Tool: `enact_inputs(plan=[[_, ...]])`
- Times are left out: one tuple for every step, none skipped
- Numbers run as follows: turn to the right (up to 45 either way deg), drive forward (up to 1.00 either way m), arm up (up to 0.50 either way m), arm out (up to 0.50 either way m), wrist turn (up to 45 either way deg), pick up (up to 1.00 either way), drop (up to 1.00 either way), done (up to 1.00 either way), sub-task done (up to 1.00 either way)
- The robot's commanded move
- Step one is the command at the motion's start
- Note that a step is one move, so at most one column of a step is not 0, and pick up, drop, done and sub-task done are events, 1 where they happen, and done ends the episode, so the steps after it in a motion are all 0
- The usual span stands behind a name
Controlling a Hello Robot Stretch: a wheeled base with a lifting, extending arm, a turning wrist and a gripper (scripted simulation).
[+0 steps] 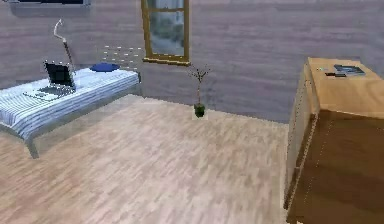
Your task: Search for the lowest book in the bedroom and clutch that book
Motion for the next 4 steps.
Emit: enact_inputs(plan=[[0.0,1.00,0.00,0.00,0.0,0.00,0.00,0.00,0.00],[6.0,0.00,0.00,0.00,0.0,0.00,0.00,0.00,0.00],[0.0,0.25,0.00,0.00,0.0,0.00,0.00,0.00,0.00],[18.0,0.00,0.00,0.00,0.0,0.00,0.00,0.00,0.00]])
